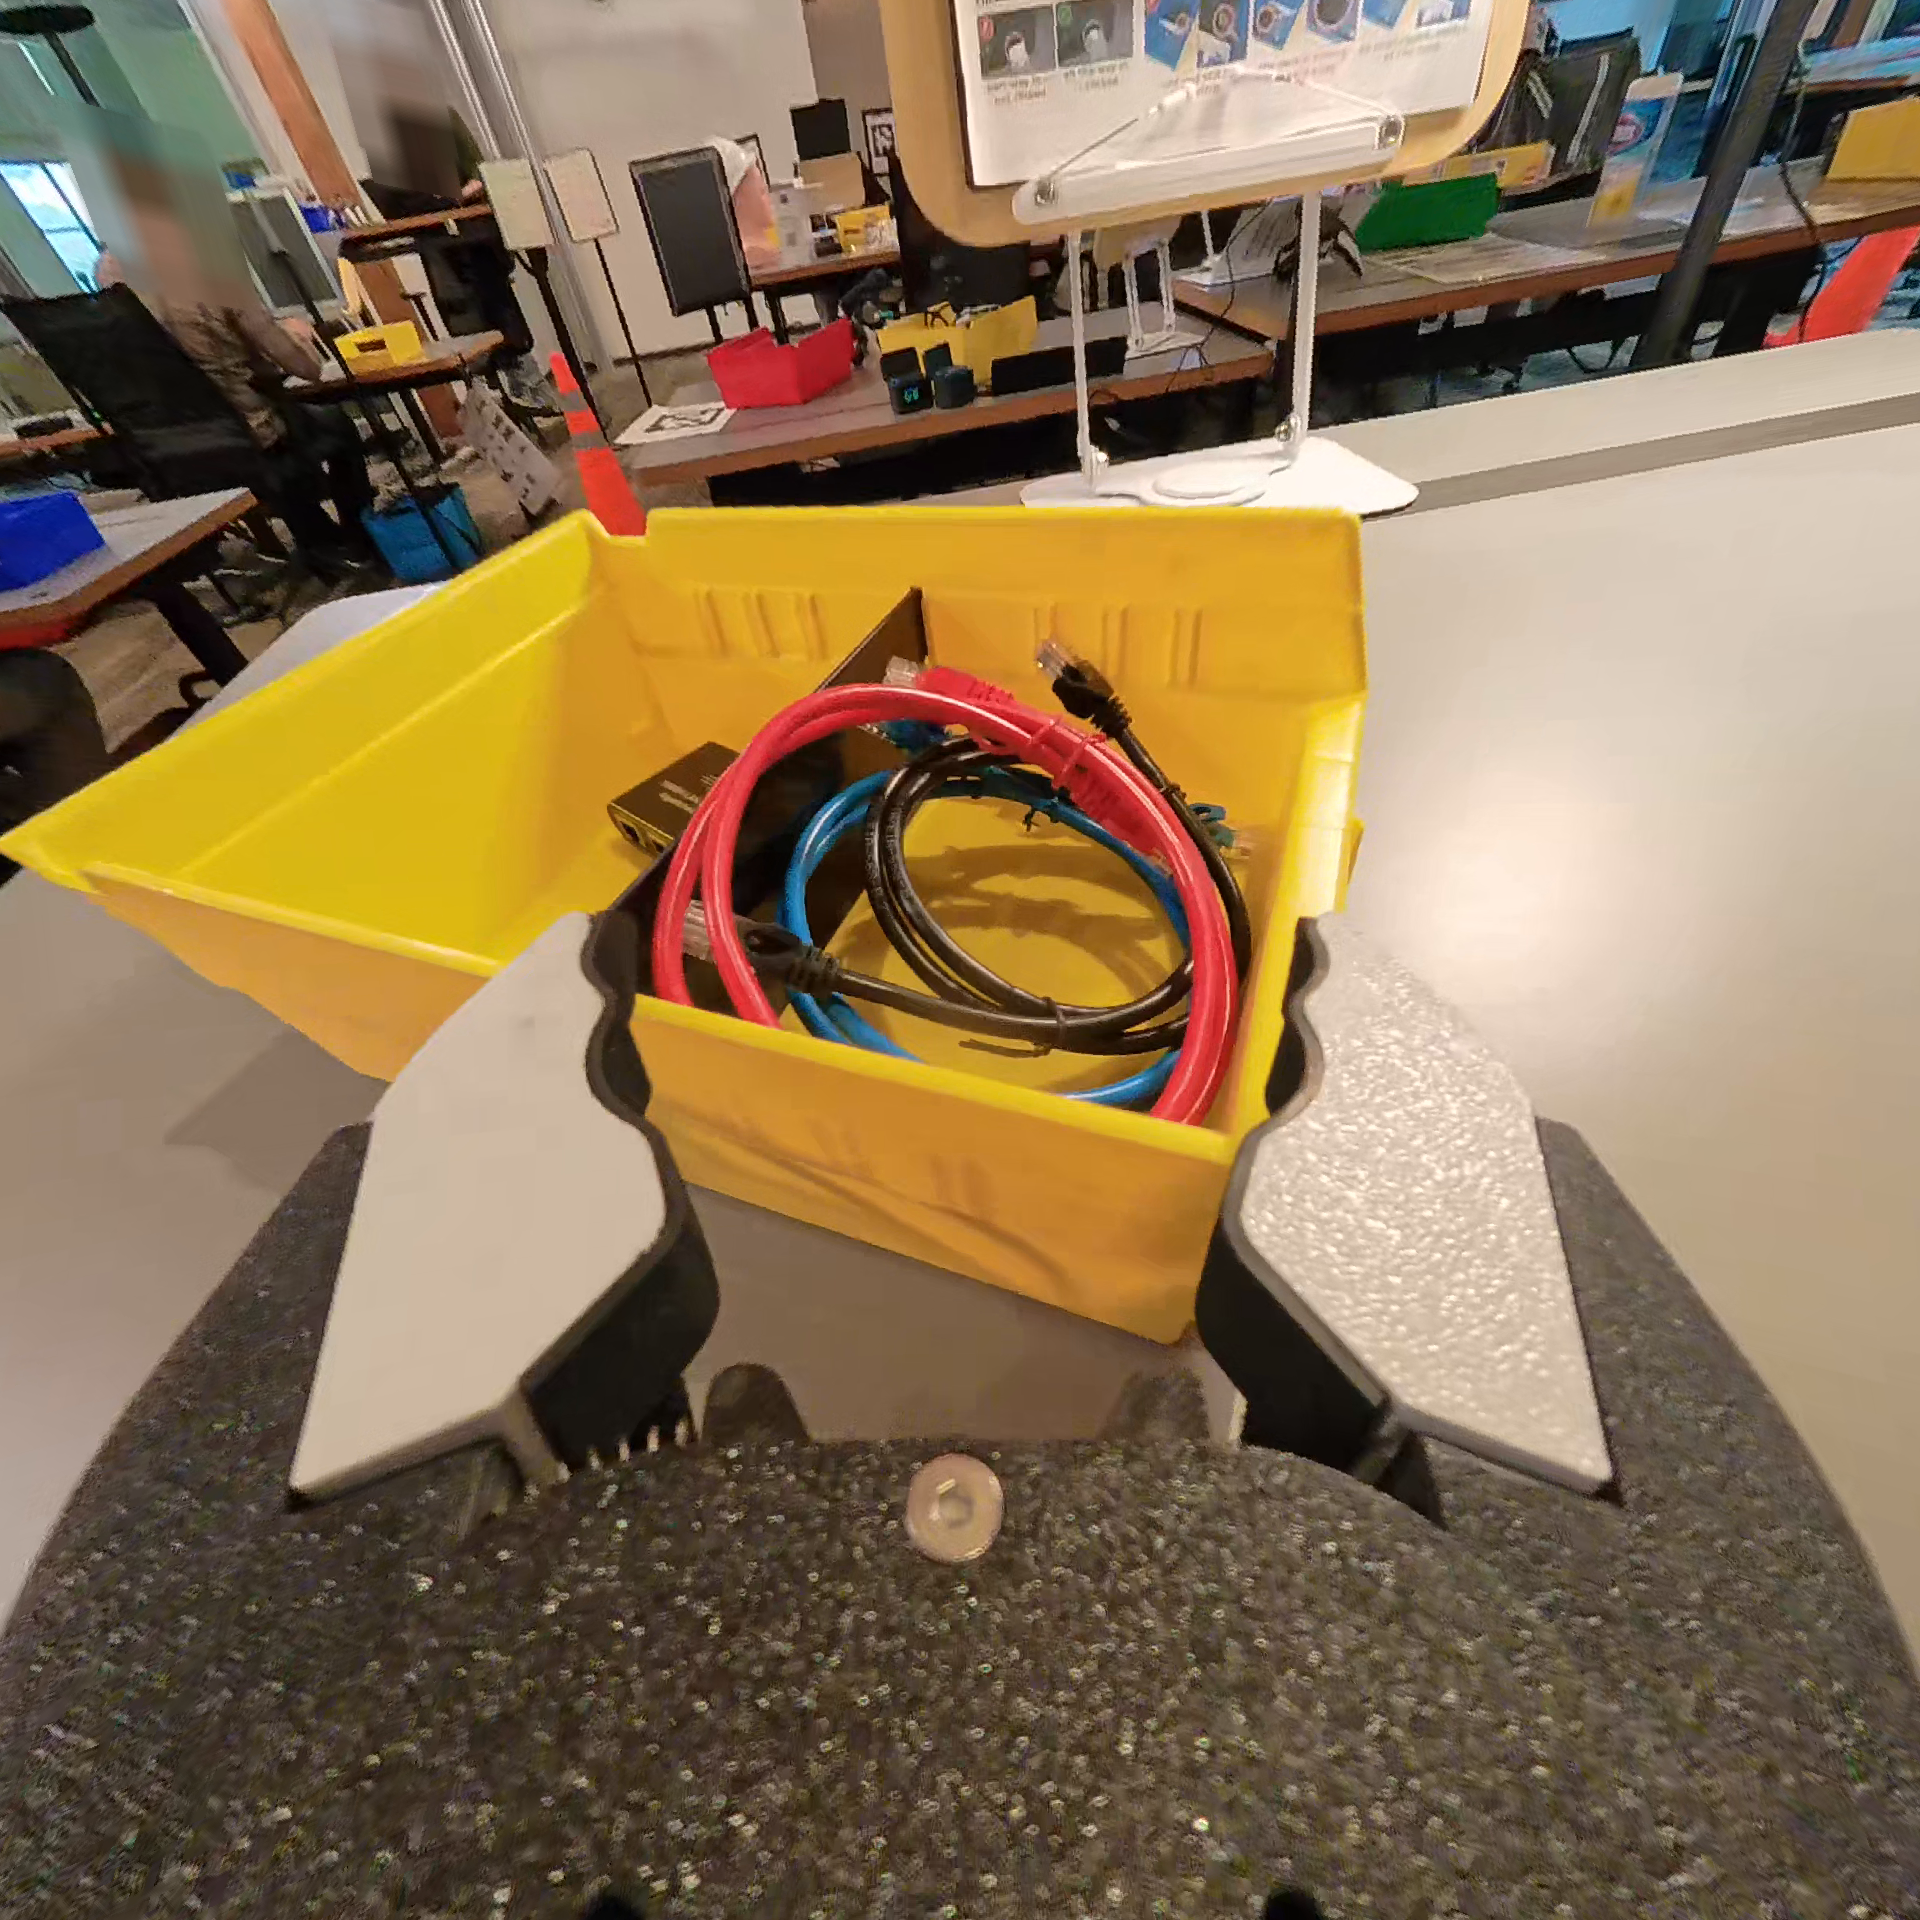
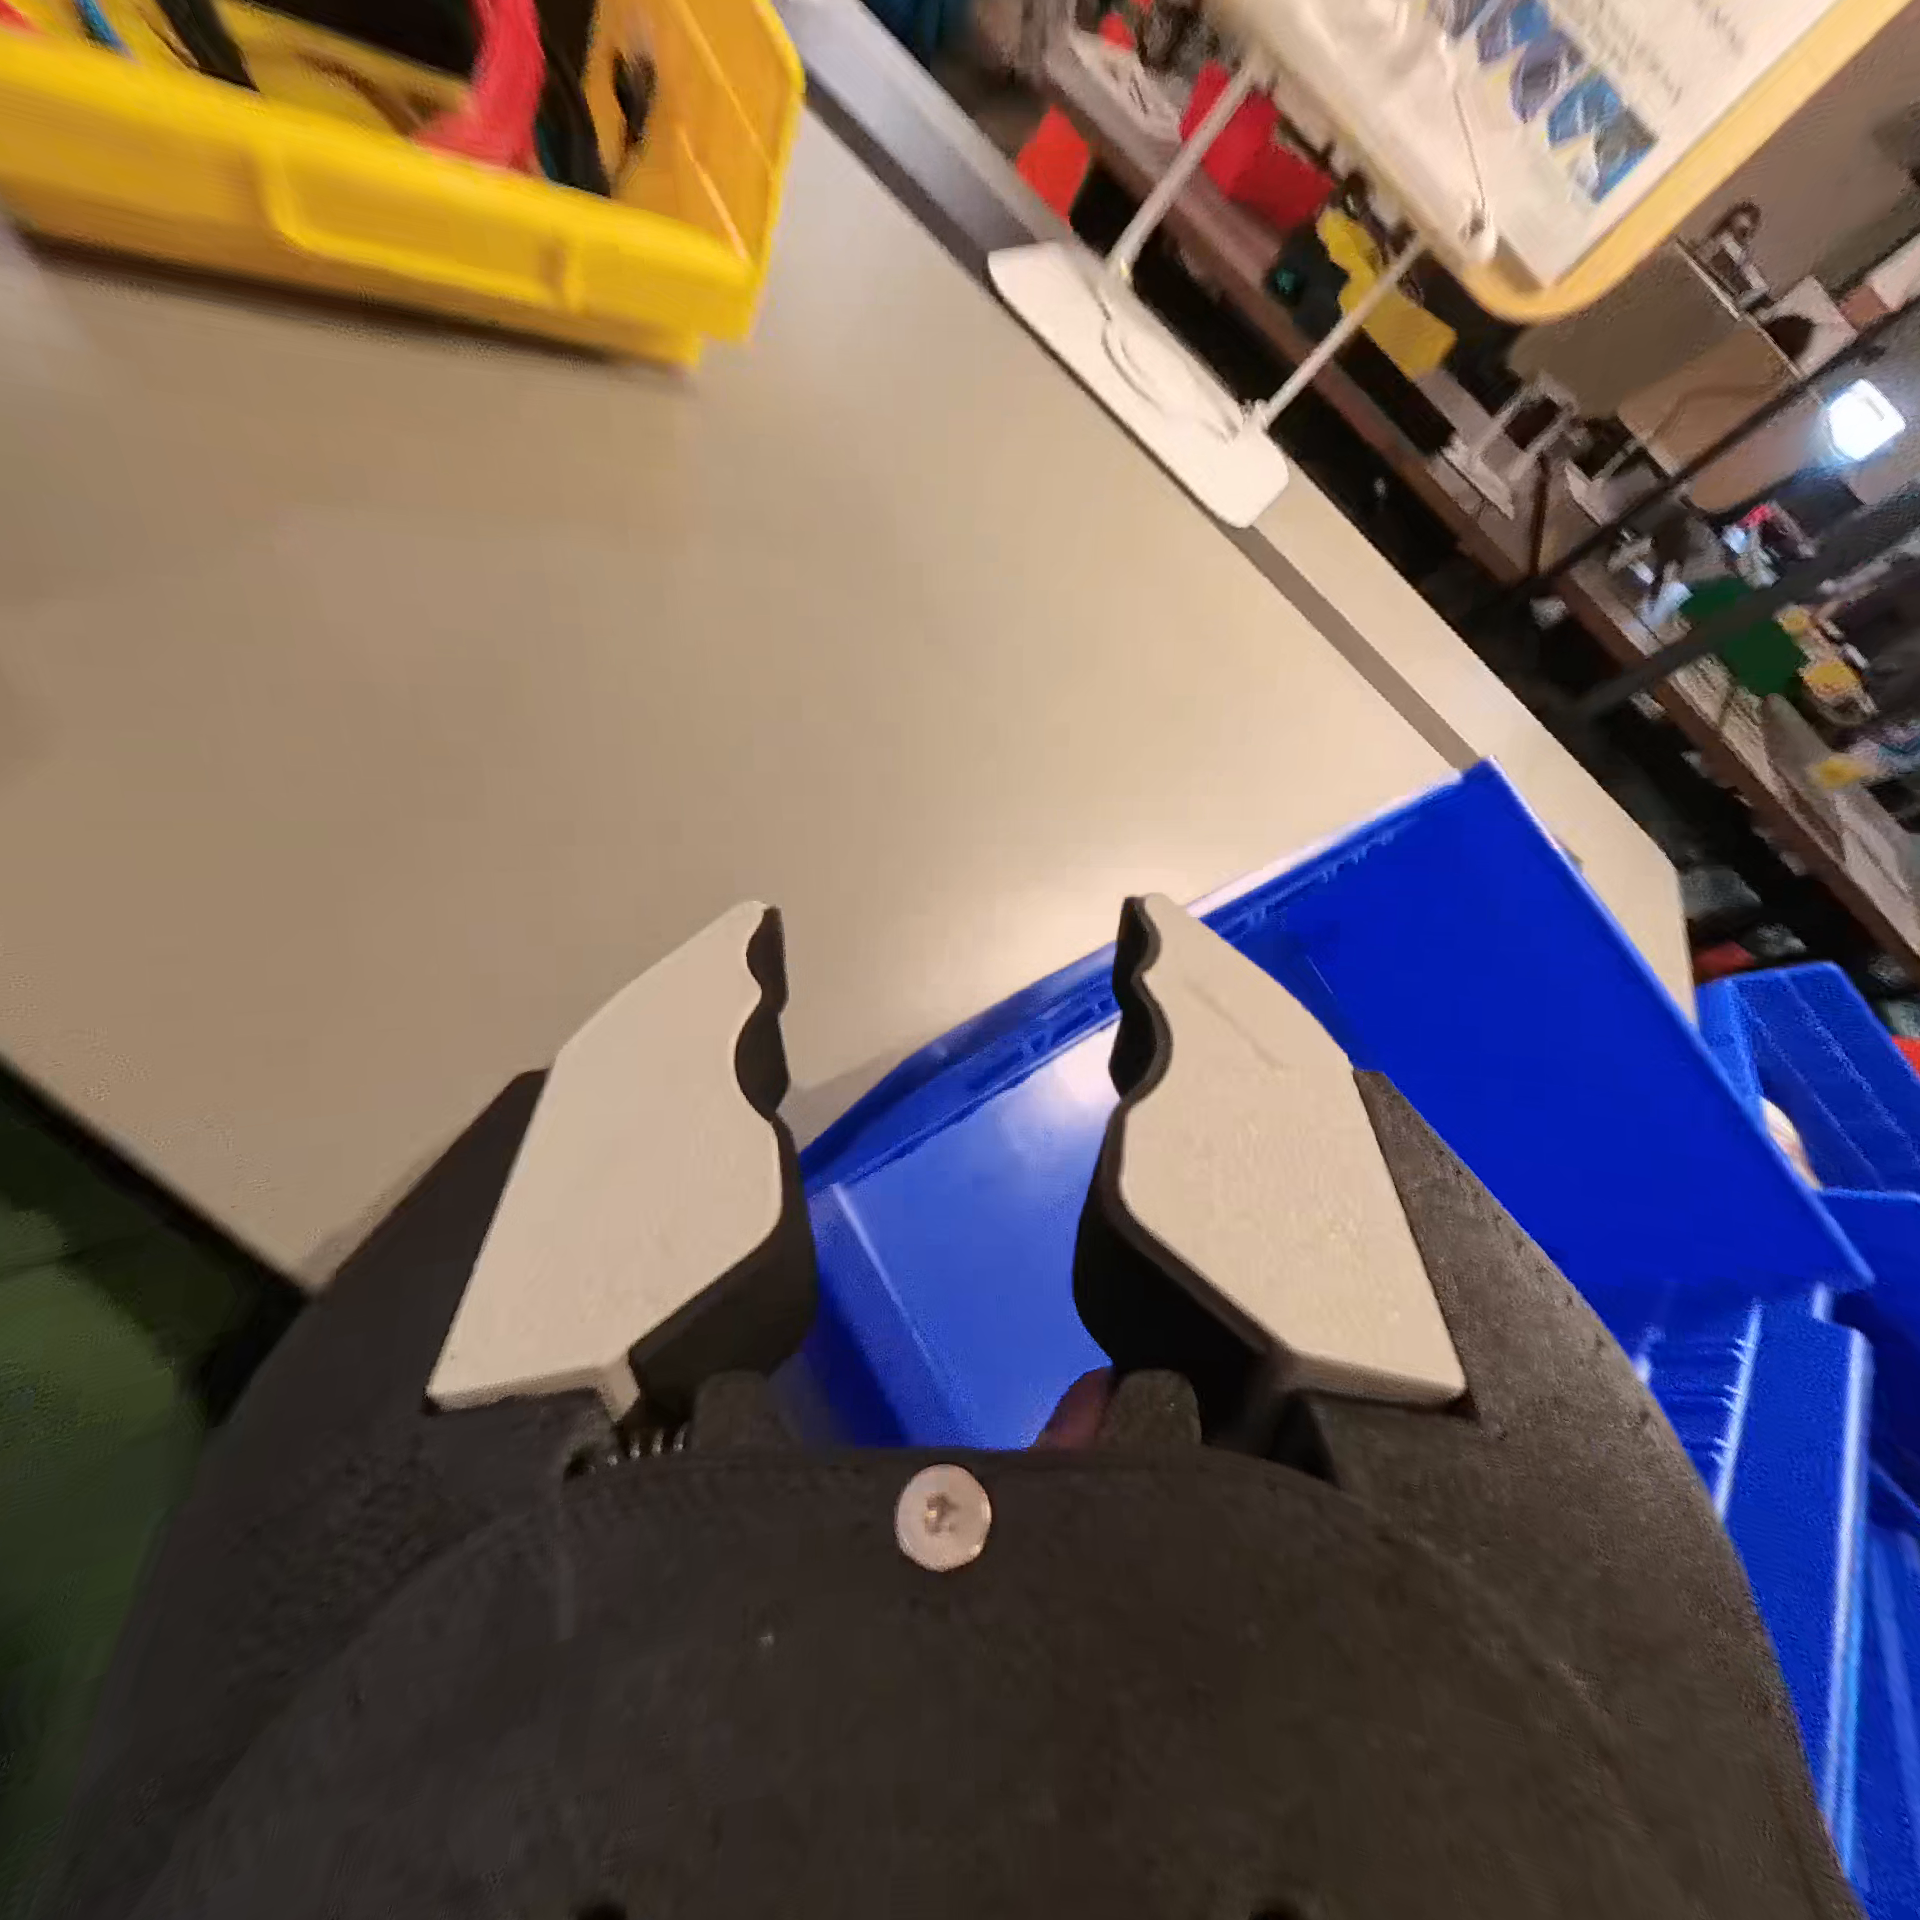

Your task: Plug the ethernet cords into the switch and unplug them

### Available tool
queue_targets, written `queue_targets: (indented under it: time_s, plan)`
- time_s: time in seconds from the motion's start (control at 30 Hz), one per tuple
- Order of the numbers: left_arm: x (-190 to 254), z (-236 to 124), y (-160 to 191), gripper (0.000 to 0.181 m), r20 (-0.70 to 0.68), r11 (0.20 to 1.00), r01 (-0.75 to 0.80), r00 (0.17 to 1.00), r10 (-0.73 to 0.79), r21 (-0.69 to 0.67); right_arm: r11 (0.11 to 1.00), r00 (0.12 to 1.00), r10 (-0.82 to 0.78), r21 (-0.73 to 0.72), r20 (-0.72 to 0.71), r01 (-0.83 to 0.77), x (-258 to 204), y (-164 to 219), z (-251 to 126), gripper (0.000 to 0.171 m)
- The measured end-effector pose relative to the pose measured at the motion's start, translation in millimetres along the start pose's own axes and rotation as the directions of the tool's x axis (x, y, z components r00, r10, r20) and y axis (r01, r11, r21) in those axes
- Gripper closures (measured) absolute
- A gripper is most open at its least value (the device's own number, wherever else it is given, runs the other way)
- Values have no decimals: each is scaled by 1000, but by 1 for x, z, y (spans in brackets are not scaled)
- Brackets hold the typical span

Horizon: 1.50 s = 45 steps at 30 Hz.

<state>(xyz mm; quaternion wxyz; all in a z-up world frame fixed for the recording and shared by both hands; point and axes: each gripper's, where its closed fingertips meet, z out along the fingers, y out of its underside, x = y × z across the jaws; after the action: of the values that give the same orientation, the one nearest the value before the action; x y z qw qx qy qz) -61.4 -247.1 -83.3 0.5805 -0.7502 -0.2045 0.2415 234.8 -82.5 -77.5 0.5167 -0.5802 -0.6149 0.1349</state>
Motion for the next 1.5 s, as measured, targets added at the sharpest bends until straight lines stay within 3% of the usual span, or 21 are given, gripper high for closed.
queue_targets:
  time_s: [0.1, 0.13, 0.17, 0.2, 0.33, 0.4, 0.5, 0.6, 0.73, 0.8, 0.93, 1.13, 1.27, 1.4, 1.5]
  plan:
    - [-8, -2, 2, 88, 24, 999, -37, 999, 37, -7, 997, 997, -52, -67, -63, 48, 10, 11, 17, 114]
    - [-14, -4, 3, 100, 35, 999, -45, 998, 45, -3, 996, 995, -64, -60, -75, 60, 13, 10, 18, 124]
    - [-20, -7, 4, 114, 43, 998, -55, 998, 54, 7, 995, 994, -87, -54, -64, 84, 13, 9, 18, 145]
    - [-28, -11, 5, 130, 50, 998, -66, 997, 65, 20, 994, 993, -103, -53, -54, 100, 13, 10, 18, 153]
    - [-74, -31, 11, 170, 134, 995, -94, 987, 88, 43, 994, 995, -102, -29, 13, 102, 16, 16, 12, 156]
    - [-100, -42, 14, 181, 161, 996, -78, 984, 71, 34, 995, 994, -102, -16, 43, 102, 19, 21, 7, 161]
    - [-134, -60, 18, 178, 214, 999, -48, 976, 44, 14, 994, 990, -112, -8, 80, 113, 25, 32, -1, 171]
    - [-137, -75, 5, 159, 218, 997, -34, 976, 19, 63, 996, 994, -81, -28, 79, 84, 37, 44, -7, 170]
    - [-60, -68, -26, 143, -25, 986, 10, 1000, -6, 165, 999, 997, 34, -40, 64, -31, 47, 51, -6, 142]
    - [-14, -46, -23, 128, -137, 994, 6, 991, 10, 111, 994, 993, 110, -10, 42, -109, 48, 47, -2, 125]
    - [32, 2, 0, 106, -157, 997, -63, 986, 57, -34, 987, 983, 159, 24, -91, -157, 58, 45, 7, 108]
    - [35, 29, 7, 120, -74, 983, -145, 988, 137, -117, 981, 964, 193, 46, -182, -188, 70, 51, 2, 102]
    - [33, 38, 13, 147, -96, 968, -197, 978, 183, -156, 971, 957, 235, 6, -173, -237, 72, 68, 5, 102]
    - [21, 35, 16, 156, -28, 954, -248, 969, 247, -170, 980, 957, 189, -21, -219, -198, 75, 76, 10, 133]
    - [-1, 22, 17, 176, 26, 958, -250, 966, 256, -140, 984, 944, 162, -19, -287, -175, 86, 80, 11, 144]
